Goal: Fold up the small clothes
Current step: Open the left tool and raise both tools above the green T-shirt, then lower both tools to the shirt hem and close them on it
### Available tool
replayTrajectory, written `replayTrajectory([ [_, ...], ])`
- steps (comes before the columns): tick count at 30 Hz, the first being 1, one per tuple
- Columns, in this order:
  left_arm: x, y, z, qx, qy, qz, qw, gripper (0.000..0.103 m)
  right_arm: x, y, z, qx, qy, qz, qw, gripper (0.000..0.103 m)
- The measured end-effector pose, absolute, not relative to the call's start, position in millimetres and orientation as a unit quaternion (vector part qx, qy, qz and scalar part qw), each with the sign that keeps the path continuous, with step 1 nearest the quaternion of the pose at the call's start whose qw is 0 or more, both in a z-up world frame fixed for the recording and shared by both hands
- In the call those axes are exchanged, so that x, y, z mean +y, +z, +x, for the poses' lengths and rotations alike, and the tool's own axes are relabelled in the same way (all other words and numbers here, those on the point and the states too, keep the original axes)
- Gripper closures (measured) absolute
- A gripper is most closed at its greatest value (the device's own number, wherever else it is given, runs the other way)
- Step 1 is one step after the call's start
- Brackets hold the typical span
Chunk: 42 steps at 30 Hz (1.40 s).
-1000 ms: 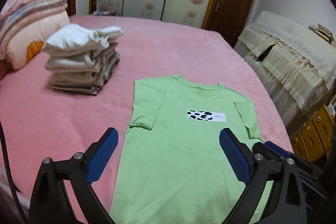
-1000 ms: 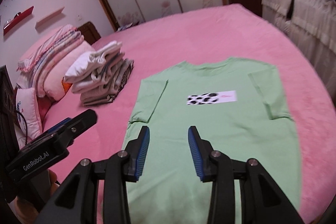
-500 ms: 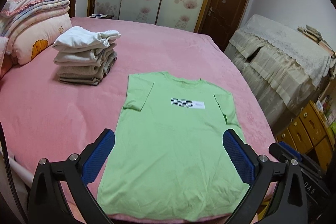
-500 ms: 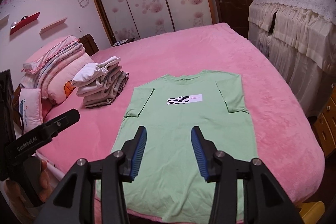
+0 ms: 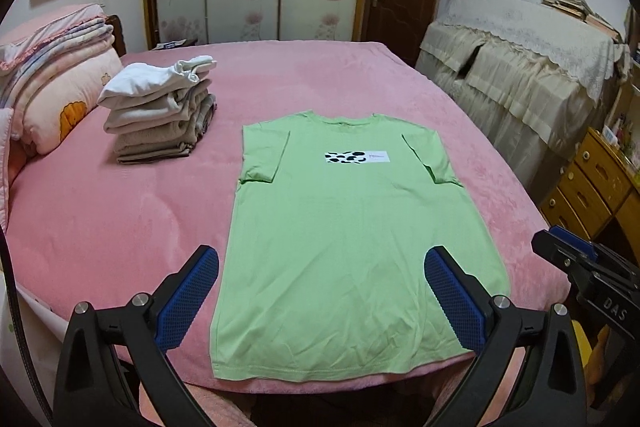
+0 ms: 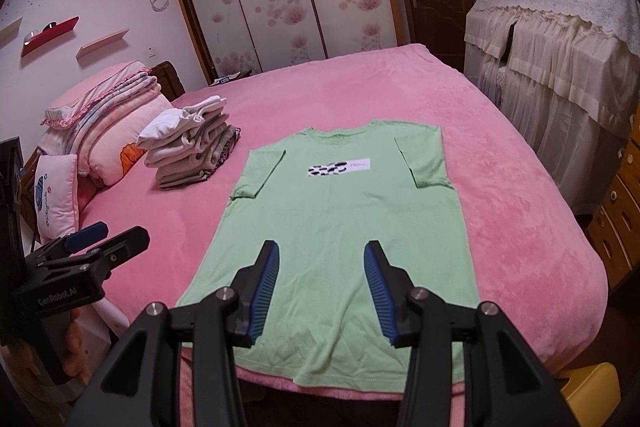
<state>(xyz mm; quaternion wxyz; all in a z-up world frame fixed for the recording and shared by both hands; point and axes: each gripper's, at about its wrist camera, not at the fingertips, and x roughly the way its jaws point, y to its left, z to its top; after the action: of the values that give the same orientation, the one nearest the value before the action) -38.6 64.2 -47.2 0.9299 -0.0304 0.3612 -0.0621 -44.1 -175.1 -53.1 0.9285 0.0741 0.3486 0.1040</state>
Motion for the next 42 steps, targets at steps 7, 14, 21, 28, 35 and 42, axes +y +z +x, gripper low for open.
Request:
replayTrajectory([
  [7,73.9,-75.0,-39.4,0.39,-0.04,-0.003,0.92,0.001,-179.8,-68.1,-39.9,0.353,0.094,0.055,0.929,0.058],
  [14,100.0,-134.2,-34.6,0.446,-0.016,0.018,0.895,0.001,-195.3,-115.1,-48.5,0.391,0.088,0.0,0.916,0.058],
  [21,138.1,-191.9,-32.3,0.485,-0.023,-0.044,0.873,0.001,-236.9,-157.6,-47.7,0.435,0.077,0.044,0.896,0.058],
  [28,170.1,-235.8,-21.6,0.526,-0.024,-0.078,0.847,0.02,-263.3,-191.4,-46.7,0.465,0.082,0.066,0.879,0.059],
  [35,186.4,-267.0,-19.3,0.554,-0.051,-0.127,0.821,0.039,-286.2,-221.8,-46.0,0.501,0.07,0.079,0.859,0.059],
  [42,189.3,-279.7,-19.1,0.565,-0.06,-0.132,0.813,0.044,-303.2,-240.5,-45.2,0.516,0.057,0.1,0.849,0.059],
])
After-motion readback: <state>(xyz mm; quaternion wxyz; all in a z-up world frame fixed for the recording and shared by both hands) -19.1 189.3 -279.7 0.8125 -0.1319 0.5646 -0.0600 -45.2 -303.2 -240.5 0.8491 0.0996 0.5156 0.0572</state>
